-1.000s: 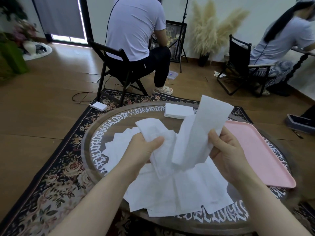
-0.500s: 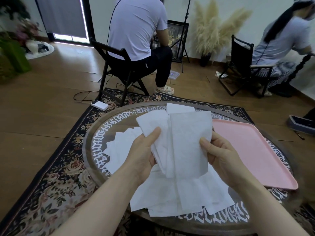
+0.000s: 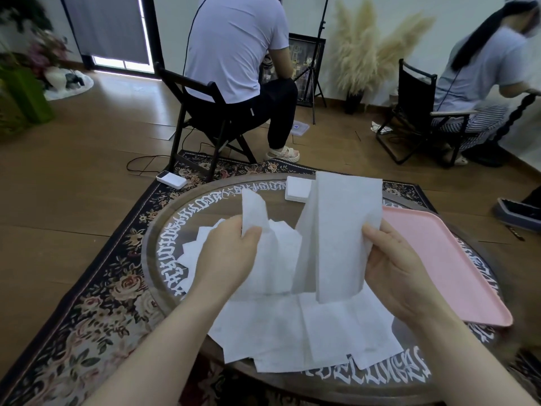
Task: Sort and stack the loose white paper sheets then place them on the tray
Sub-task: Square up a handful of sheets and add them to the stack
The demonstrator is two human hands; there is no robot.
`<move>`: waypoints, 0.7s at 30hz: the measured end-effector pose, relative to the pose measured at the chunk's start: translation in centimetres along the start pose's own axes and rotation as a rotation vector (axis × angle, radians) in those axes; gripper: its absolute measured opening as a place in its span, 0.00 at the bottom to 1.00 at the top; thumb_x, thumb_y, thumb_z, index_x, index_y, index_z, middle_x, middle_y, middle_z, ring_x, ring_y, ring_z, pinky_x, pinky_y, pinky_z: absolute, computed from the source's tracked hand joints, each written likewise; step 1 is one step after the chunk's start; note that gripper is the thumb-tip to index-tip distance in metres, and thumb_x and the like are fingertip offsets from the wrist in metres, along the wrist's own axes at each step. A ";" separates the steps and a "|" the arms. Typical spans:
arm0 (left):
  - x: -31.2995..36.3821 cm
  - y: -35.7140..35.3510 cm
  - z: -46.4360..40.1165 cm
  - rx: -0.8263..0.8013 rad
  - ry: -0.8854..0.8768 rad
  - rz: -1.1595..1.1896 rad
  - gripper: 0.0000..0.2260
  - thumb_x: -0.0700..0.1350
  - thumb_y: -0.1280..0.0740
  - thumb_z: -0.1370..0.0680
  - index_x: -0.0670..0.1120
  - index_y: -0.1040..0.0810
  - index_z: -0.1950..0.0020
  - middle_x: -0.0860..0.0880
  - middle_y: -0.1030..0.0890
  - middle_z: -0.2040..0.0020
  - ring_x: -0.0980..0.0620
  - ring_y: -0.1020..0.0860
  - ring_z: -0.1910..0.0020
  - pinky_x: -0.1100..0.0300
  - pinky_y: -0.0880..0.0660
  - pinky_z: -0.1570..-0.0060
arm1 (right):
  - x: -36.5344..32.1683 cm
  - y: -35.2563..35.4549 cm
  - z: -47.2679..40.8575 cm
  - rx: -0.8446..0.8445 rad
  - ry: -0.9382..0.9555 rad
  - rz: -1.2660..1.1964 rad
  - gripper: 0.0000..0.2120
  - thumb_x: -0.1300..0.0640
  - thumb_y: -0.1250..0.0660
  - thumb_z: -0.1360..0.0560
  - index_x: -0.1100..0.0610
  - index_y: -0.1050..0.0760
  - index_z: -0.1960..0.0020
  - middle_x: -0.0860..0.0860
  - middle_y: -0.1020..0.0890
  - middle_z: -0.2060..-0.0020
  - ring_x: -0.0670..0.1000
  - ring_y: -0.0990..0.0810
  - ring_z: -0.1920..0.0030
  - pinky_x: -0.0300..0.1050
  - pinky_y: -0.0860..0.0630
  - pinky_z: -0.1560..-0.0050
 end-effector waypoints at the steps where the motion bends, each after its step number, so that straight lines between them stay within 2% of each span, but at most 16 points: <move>1: 0.3 -0.1 0.4 -0.017 0.001 0.146 0.10 0.44 0.37 0.20 0.39 0.20 0.53 0.42 0.16 0.55 0.41 0.19 0.53 0.45 0.22 0.51 | 0.2 0.0 0.0 -0.003 -0.012 0.003 0.19 0.57 0.39 0.24 0.60 0.25 0.34 0.55 0.17 0.40 0.53 0.18 0.42 0.44 0.19 0.48; 4: 1.0 -2.0 1.4 -0.195 0.046 0.512 0.08 0.41 0.35 0.20 0.45 0.17 0.53 0.48 0.13 0.55 0.48 0.15 0.55 0.53 0.20 0.53 | 0.9 -0.4 0.0 -0.029 -0.039 0.030 0.17 0.56 0.37 0.24 0.59 0.22 0.38 0.56 0.17 0.41 0.53 0.17 0.43 0.43 0.19 0.48; 7: 1.0 -3.1 1.7 -0.258 0.073 0.598 0.07 0.41 0.35 0.19 0.47 0.17 0.51 0.50 0.13 0.54 0.52 0.15 0.55 0.61 0.20 0.58 | 1.3 -0.6 0.0 -0.031 -0.057 0.031 0.18 0.52 0.32 0.29 0.56 0.18 0.41 0.56 0.17 0.41 0.53 0.18 0.42 0.44 0.19 0.48; 10: 0.7 -3.5 1.8 -0.216 0.083 0.665 0.08 0.39 0.35 0.20 0.48 0.20 0.44 0.51 0.14 0.49 0.51 0.16 0.49 0.58 0.20 0.52 | 1.6 -1.1 -0.1 -0.040 -0.061 0.015 0.17 0.52 0.32 0.28 0.54 0.18 0.40 0.56 0.18 0.39 0.53 0.19 0.40 0.44 0.20 0.46; 12: 0.7 -3.3 1.8 -0.143 0.038 0.687 0.19 0.38 0.33 0.21 0.50 0.28 0.31 0.51 0.19 0.37 0.51 0.20 0.40 0.52 0.23 0.41 | 1.8 -1.3 -0.1 -0.050 -0.064 -0.003 0.18 0.53 0.34 0.26 0.54 0.19 0.38 0.56 0.19 0.37 0.54 0.20 0.37 0.45 0.21 0.43; 13: 0.9 -3.1 1.9 -0.109 -0.003 0.685 0.29 0.37 0.32 0.21 0.55 0.36 0.24 0.53 0.25 0.30 0.52 0.24 0.34 0.49 0.26 0.35 | 1.9 -1.4 -0.1 -0.053 -0.066 -0.008 0.18 0.53 0.35 0.25 0.55 0.20 0.37 0.56 0.20 0.36 0.54 0.21 0.36 0.46 0.21 0.41; 14: 1.2 -2.9 2.0 -0.085 -0.045 0.675 0.36 0.37 0.32 0.22 0.61 0.45 0.22 0.56 0.31 0.25 0.54 0.29 0.30 0.47 0.30 0.32 | 2.0 -1.4 0.0 -0.057 -0.068 -0.010 0.18 0.54 0.37 0.23 0.56 0.22 0.34 0.56 0.21 0.35 0.55 0.22 0.34 0.48 0.22 0.39; 15: 1.6 -2.6 2.1 -0.069 -0.086 0.661 0.40 0.37 0.31 0.22 0.66 0.49 0.22 0.60 0.35 0.24 0.56 0.32 0.28 0.48 0.32 0.29 | 2.0 -1.5 0.1 -0.061 -0.069 -0.011 0.19 0.55 0.38 0.22 0.57 0.25 0.33 0.57 0.21 0.35 0.55 0.23 0.34 0.49 0.23 0.37; 16: 1.9 -2.5 2.2 -0.054 -0.120 0.648 0.39 0.36 0.31 0.22 0.66 0.46 0.23 0.63 0.35 0.25 0.58 0.32 0.28 0.49 0.33 0.29 | 2.1 -1.6 0.1 -0.063 -0.070 -0.012 0.20 0.55 0.40 0.21 0.58 0.26 0.31 0.57 0.22 0.34 0.56 0.24 0.33 0.52 0.24 0.35; 17: 2.0 -2.4 2.1 -0.042 -0.134 0.633 0.33 0.35 0.32 0.23 0.63 0.36 0.25 0.64 0.30 0.28 0.57 0.30 0.30 0.49 0.32 0.30 | 2.1 -1.6 0.2 -0.061 -0.069 -0.012 0.20 0.55 0.40 0.21 0.58 0.28 0.30 0.57 0.22 0.34 0.56 0.24 0.33 0.53 0.25 0.34; 19: 1.4 -2.9 2.0 -0.044 -0.068 0.616 0.17 0.35 0.32 0.23 0.54 0.20 0.40 0.56 0.18 0.41 0.51 0.21 0.39 0.45 0.27 0.35 | 2.0 -1.5 0.2 -0.042 -0.063 -0.013 0.21 0.56 0.41 0.21 0.59 0.29 0.30 0.57 0.22 0.34 0.56 0.24 0.32 0.56 0.27 0.33; 21: 0.7 -3.4 2.0 -0.061 0.017 0.654 0.07 0.39 0.33 0.21 0.48 0.16 0.50 0.49 0.14 0.50 0.47 0.18 0.46 0.46 0.25 0.37 | 1.9 -1.2 0.2 -0.017 -0.058 -0.014 0.21 0.56 0.41 0.21 0.60 0.29 0.30 0.57 0.22 0.34 0.57 0.25 0.32 0.57 0.30 0.32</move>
Point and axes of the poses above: each hand's wrist, its own z-axis away from the middle knuckle, its own y-axis out of the back of the hand, x = y × z, the point moved 10 cm from there along -z, towards the middle knuckle
